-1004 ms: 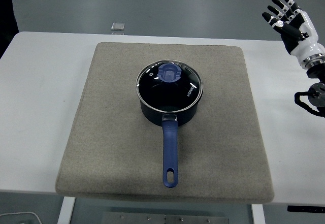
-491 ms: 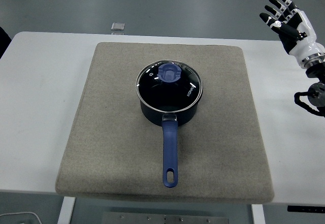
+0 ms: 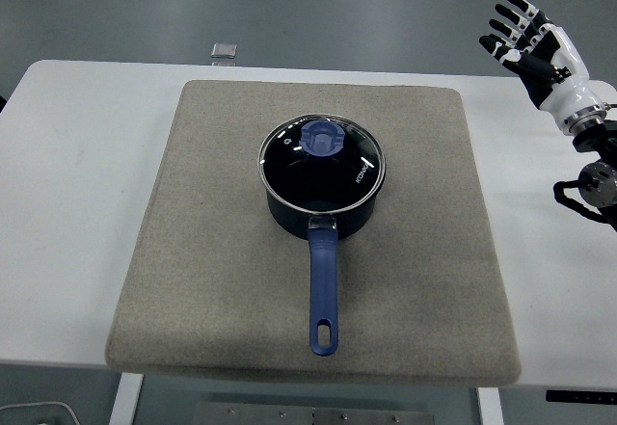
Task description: Lift the pot lid and place it to the right of the pot.
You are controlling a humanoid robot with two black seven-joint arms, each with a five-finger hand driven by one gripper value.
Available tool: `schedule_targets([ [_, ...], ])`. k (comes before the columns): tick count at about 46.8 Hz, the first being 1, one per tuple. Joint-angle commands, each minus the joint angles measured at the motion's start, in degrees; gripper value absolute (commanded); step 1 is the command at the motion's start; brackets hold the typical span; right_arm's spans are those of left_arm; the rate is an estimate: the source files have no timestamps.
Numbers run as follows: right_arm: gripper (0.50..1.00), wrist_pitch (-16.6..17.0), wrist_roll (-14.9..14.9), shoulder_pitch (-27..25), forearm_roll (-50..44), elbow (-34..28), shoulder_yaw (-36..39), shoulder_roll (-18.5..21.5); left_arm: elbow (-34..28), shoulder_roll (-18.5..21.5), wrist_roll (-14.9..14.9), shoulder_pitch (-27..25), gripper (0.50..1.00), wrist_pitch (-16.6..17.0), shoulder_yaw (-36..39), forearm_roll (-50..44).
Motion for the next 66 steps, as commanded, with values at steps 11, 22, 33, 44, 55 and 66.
schedule_targets([
  [11,0.907,2.3,0.0,0.78,-8.77,0.51,0.11,-0.8,0.0,0.0,0.0,0.0,1.0,0.0,0.0,0.01],
  [22,0.907,4.32,0.0,3.68,-17.55,0.77,-0.07,-2.29,0.0,0.0,0.0,0.0,1.0,0.0,0.0,0.01],
  [33,0.907,7.4,0.0,7.01,-29.59,3.75,-0.06,-5.45,0.0,0.0,0.0,0.0,1.0,0.0,0.0,0.01],
  [44,0.907,10.12,0.0,12.46,-39.61,13.06,-0.07,-9.23,0.0,0.0,0.0,0.0,1.0,0.0,0.0,0.01],
  [55,0.907,10.47,0.0,16.77,-53.15,24.14,0.11,-11.08,0.0,0.0,0.0,0.0,1.0,0.0,0.0,0.01],
  [66,0.907,10.56,0.0,22.66,-63.0,28.37,-0.07,-10.47,0.0,0.0,0.0,-0.08,1.0,0.0,0.0,0.01],
])
